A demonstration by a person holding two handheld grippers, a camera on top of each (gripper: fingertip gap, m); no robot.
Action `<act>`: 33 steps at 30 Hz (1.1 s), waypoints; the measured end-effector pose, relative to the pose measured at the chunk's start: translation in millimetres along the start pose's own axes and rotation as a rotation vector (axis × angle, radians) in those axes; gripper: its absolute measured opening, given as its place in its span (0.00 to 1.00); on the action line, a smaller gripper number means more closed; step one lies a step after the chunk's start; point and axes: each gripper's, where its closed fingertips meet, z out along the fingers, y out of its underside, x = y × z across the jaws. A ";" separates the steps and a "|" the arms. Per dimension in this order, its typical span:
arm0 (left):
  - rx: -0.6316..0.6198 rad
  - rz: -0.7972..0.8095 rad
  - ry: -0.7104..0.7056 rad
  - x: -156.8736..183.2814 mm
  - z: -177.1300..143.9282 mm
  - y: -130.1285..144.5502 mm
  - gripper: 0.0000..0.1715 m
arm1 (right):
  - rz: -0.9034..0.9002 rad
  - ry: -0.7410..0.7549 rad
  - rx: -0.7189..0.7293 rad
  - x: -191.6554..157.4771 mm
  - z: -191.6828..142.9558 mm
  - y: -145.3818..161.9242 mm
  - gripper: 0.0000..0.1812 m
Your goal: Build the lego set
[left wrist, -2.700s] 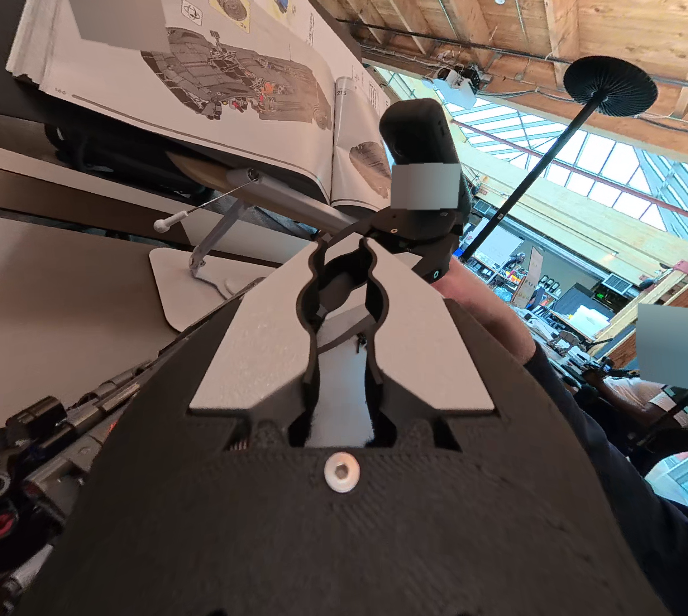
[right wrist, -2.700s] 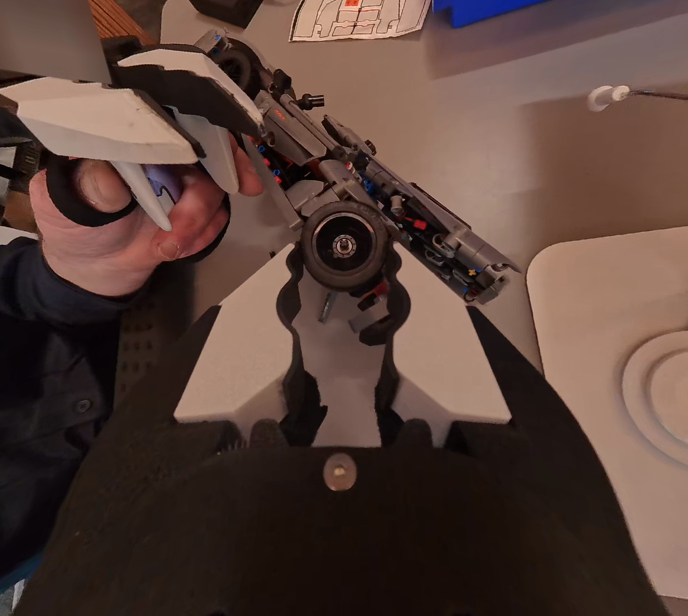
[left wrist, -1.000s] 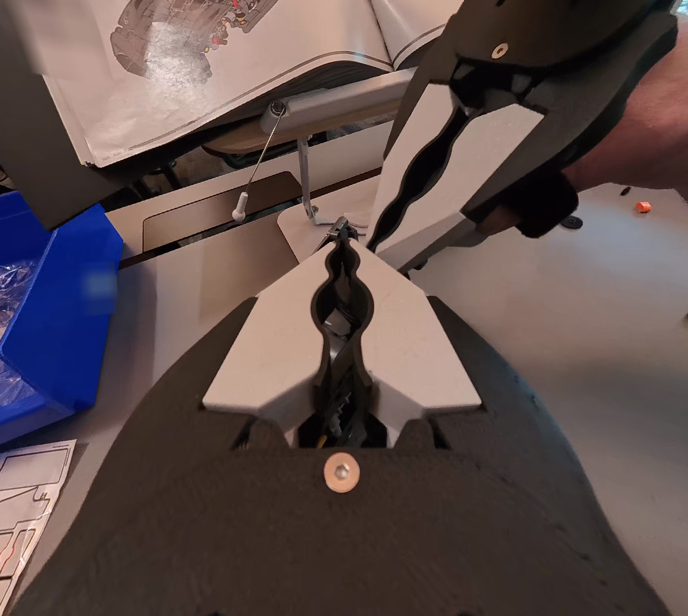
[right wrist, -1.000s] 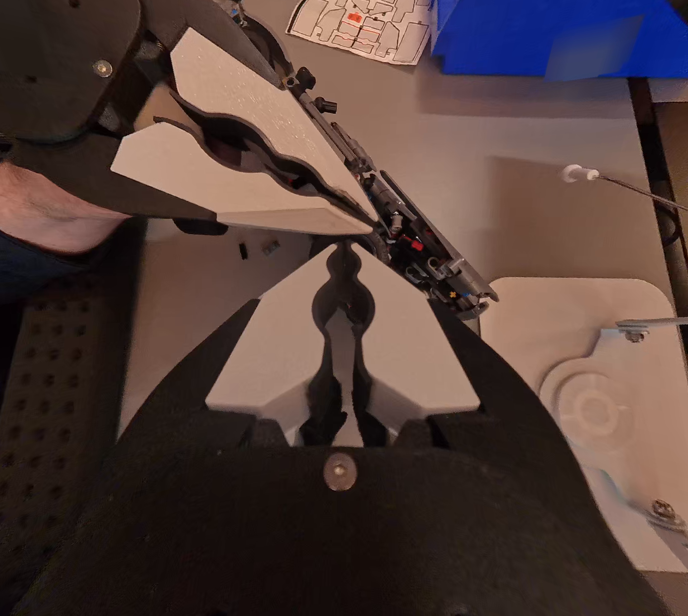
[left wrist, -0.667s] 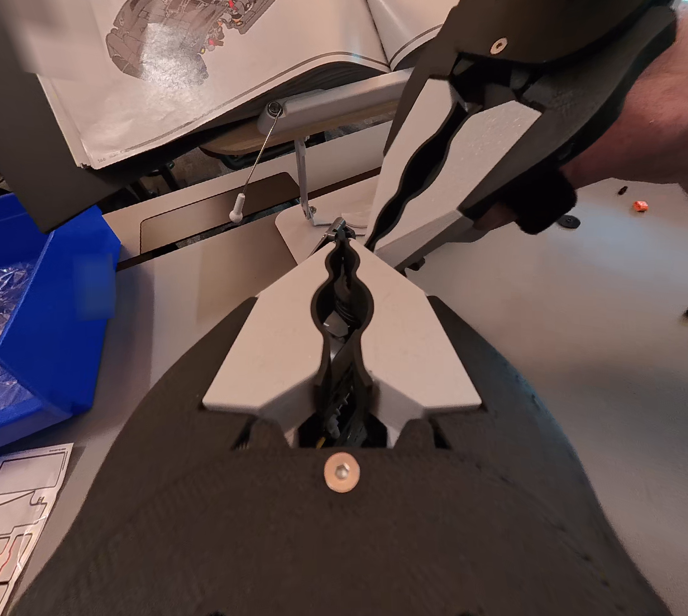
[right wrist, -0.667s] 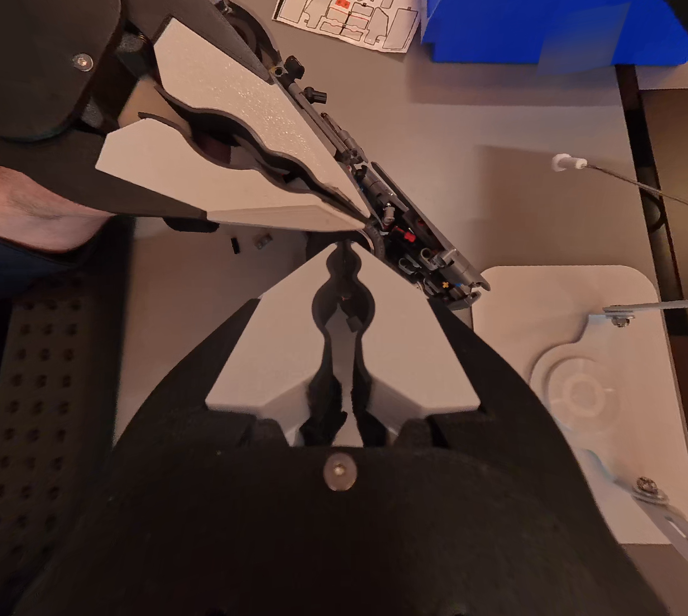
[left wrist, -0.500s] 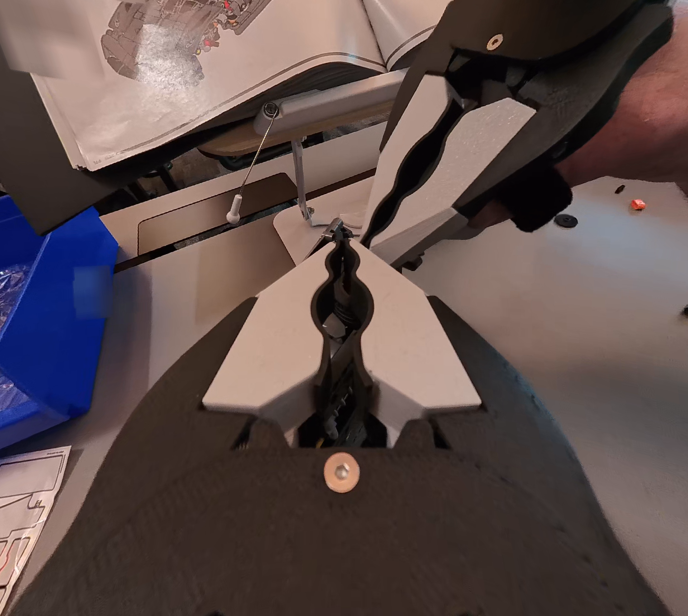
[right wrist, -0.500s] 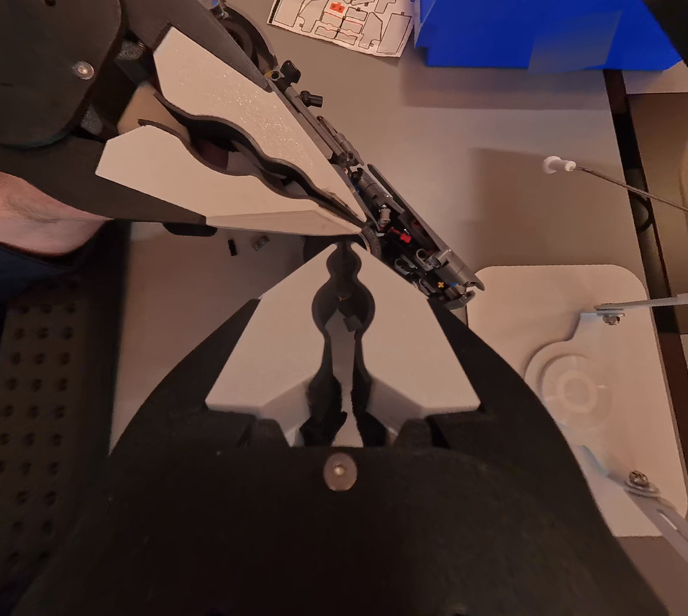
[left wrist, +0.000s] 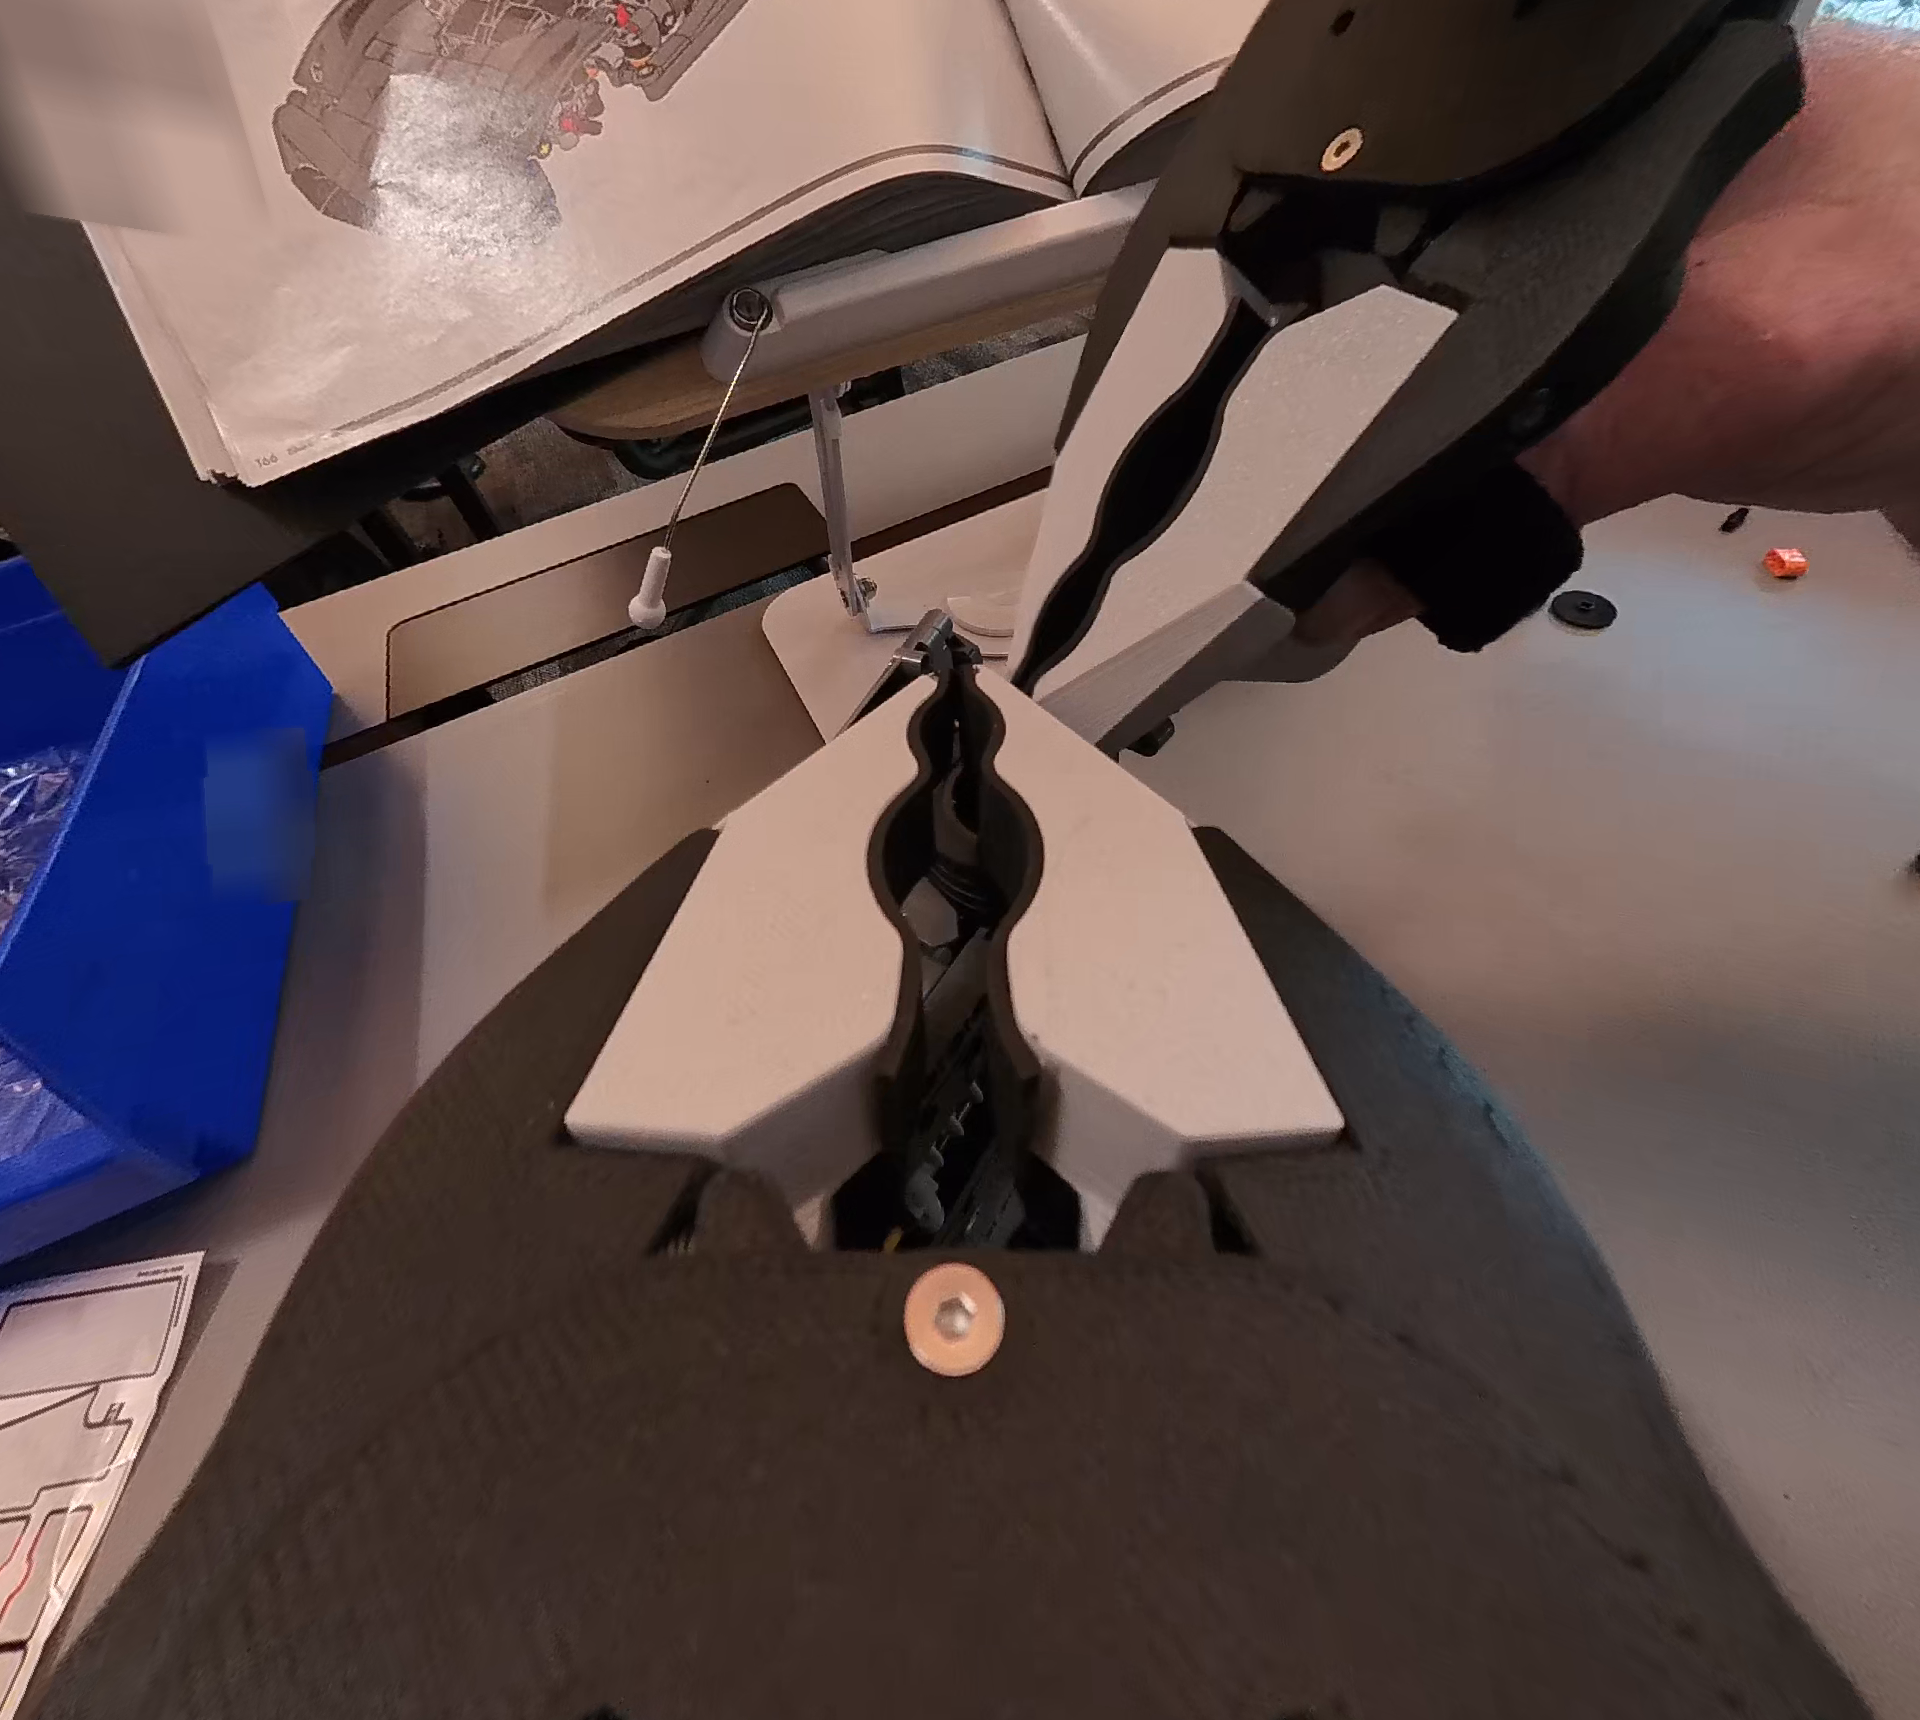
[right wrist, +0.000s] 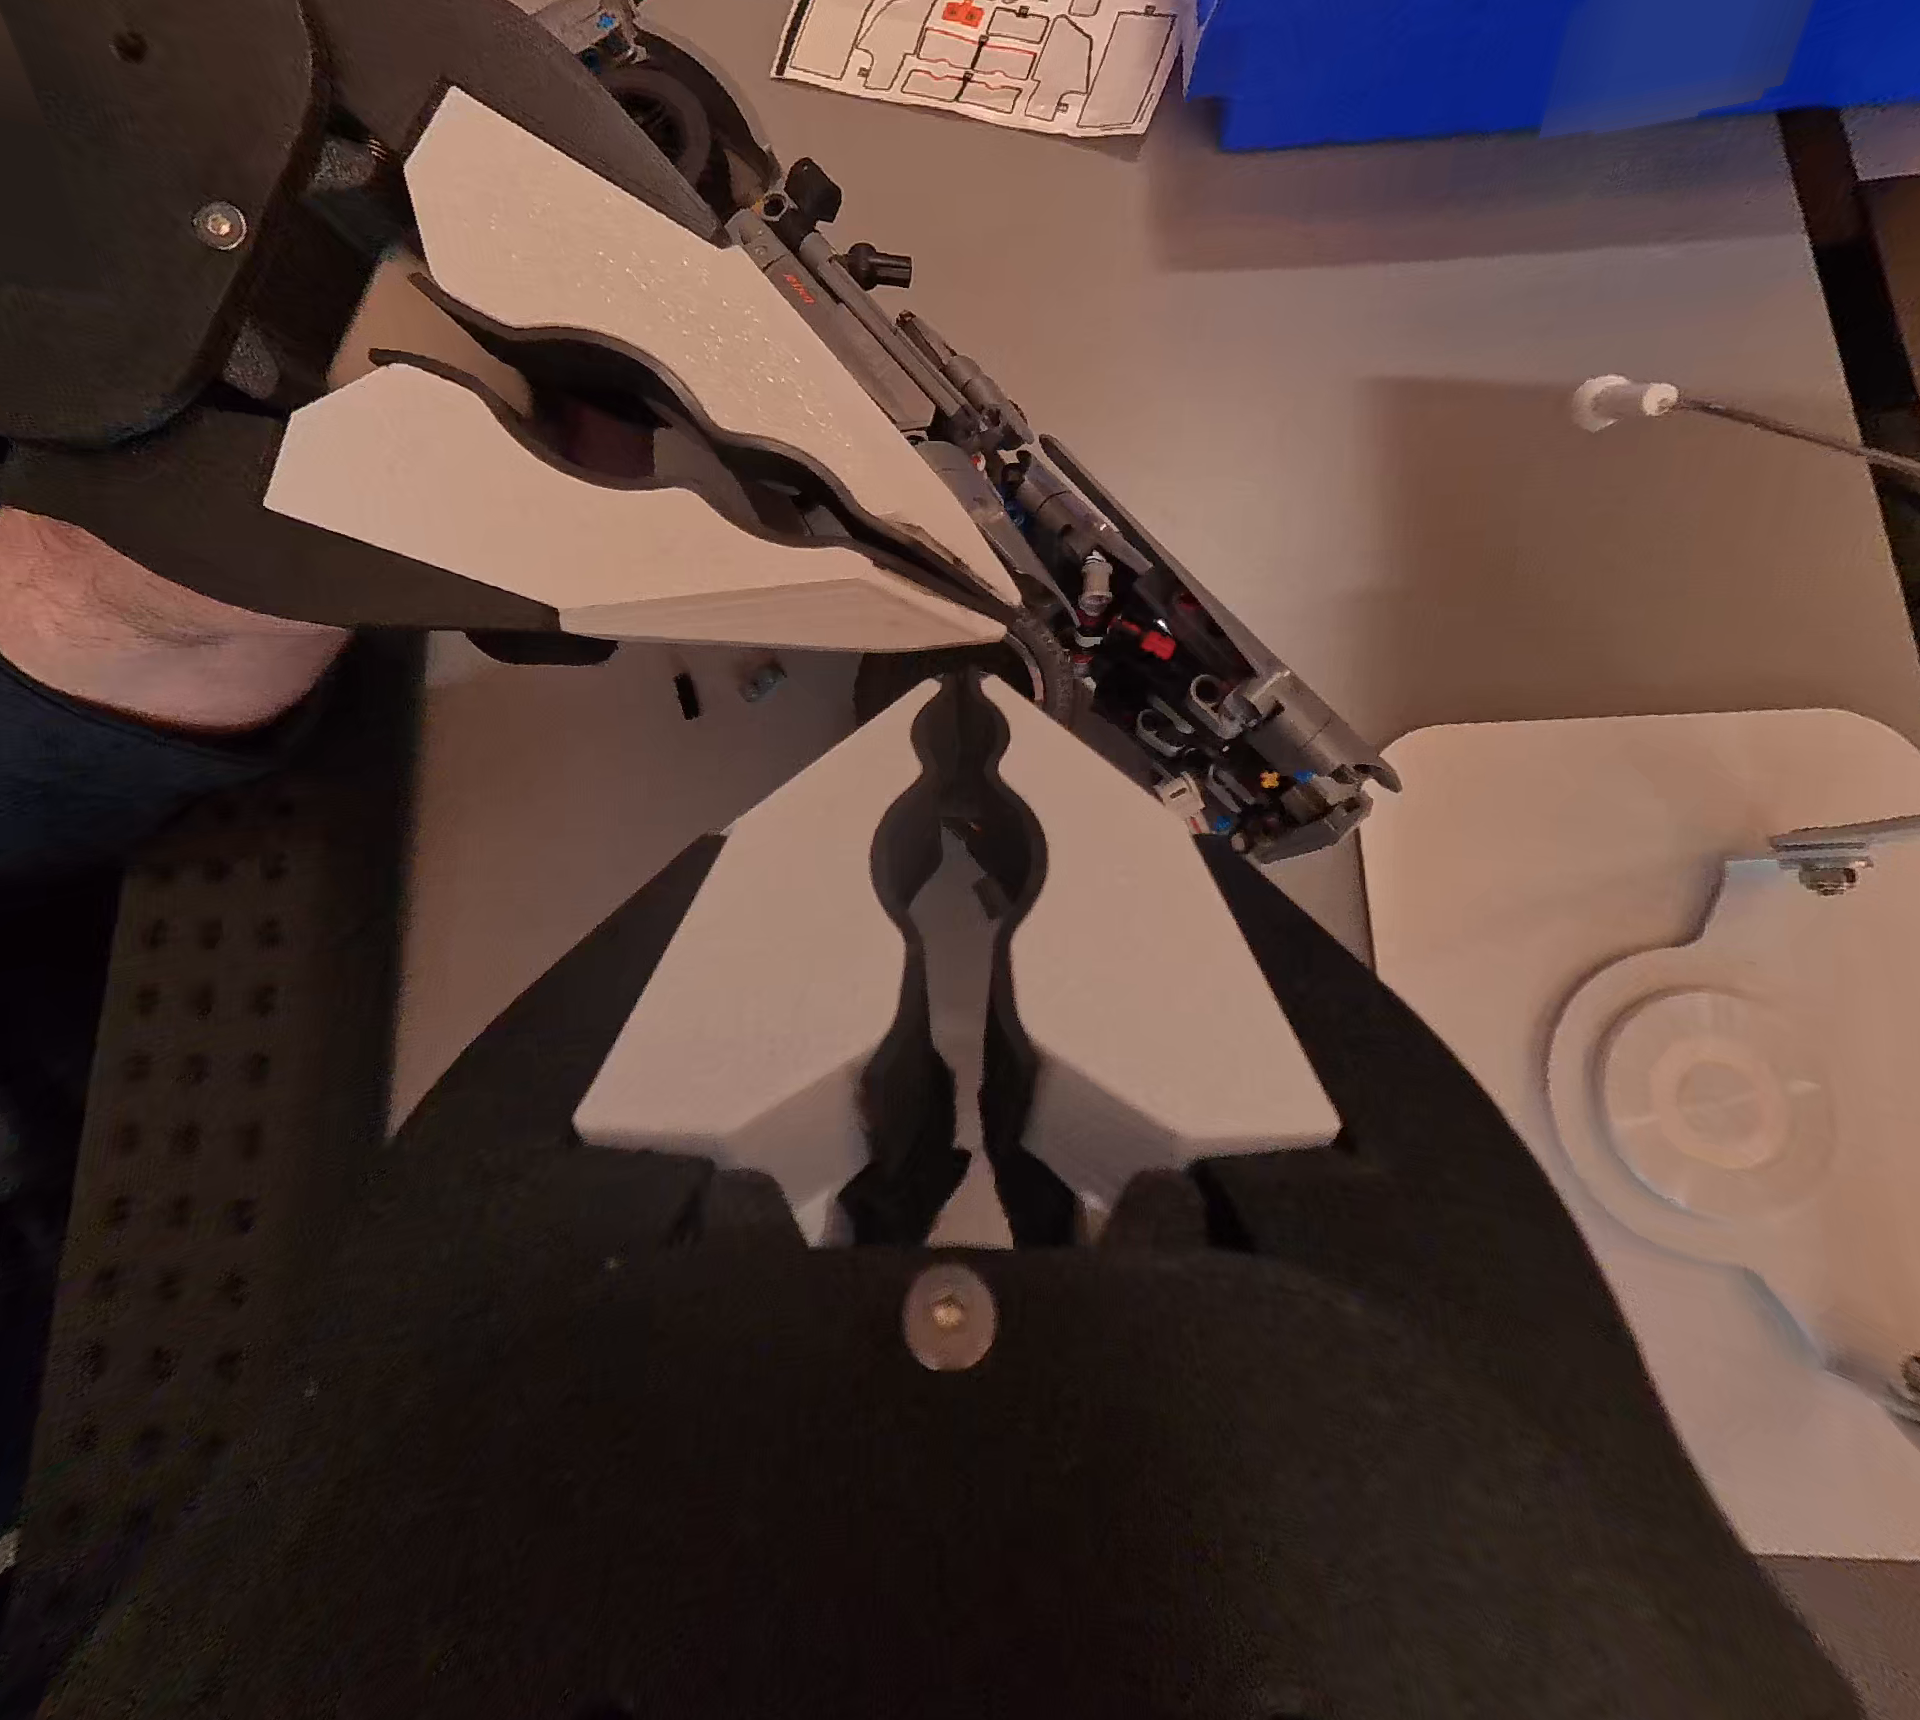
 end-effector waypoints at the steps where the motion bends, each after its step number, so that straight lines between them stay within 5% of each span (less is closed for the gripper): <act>1: 0.000 0.001 0.000 0.1 0.1 0.0 0.00 | 0.012 -0.009 0.006 0.2 0.6 0.0 0.00; 18: 0.000 -0.015 0.015 1.7 1.4 0.2 0.00 | 0.039 0.006 -0.051 -0.3 0.9 3.4 0.00; 33: 0.014 -0.041 0.040 1.3 1.4 -1.2 0.00 | -0.045 0.026 -0.299 3.1 -3.3 3.5 0.00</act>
